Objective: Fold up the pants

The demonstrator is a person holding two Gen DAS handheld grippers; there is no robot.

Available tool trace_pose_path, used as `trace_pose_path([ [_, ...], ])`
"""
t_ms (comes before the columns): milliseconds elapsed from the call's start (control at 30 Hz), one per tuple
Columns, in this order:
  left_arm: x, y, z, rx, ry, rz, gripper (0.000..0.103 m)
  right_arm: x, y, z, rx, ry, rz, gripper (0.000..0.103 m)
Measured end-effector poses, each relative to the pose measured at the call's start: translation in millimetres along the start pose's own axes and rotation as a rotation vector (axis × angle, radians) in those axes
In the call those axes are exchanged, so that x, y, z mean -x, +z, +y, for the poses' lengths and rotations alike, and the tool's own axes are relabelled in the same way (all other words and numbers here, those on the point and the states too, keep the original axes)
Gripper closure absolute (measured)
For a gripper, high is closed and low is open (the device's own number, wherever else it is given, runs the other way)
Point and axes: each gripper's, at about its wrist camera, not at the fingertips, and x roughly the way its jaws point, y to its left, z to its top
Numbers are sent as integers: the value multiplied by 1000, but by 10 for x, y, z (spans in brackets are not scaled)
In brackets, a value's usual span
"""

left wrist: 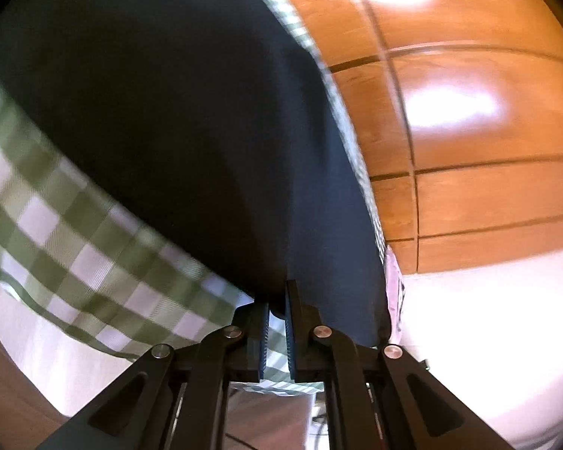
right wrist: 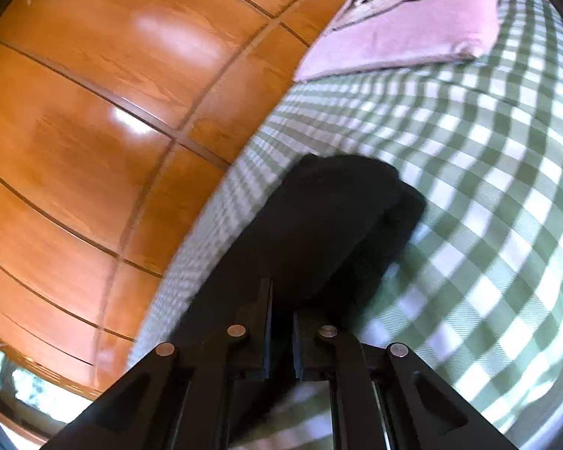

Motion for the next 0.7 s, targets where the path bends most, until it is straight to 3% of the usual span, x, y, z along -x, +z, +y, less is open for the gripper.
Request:
trace_pose_path([
  [100, -6, -3, 21, 5, -6, -2, 95, -64, -31, -124, -41, 9, -3, 95],
  [233, 24, -15, -66, -11, -34, 15, 76, 9, -34, -142, -68, 18, -19, 90],
  [300, 73, -44, -137, -40, -64, 15, 76, 117, -38, -130, -54, 6, -59, 86],
  [400, 200, -83, -292, -120, -135, -8, 76, 277, -60, -125, -20, -26, -115, 72],
  [467, 325, -96, -410, -178, -165, -44, 76, 344, -56, -158, -14, -69, -136, 55],
  [500, 371, -98, -469, -205, -168, -62, 76, 347, -48, -192, -17, -83, -130, 52],
  [600, 474, -99, -677, -323, -149, -114, 74, 265, -4, -277, -39, -62, -85, 52],
  [700, 398, 7, -843, -440, -39, -128, 72, 121, 67, -276, -55, -19, -58, 52],
])
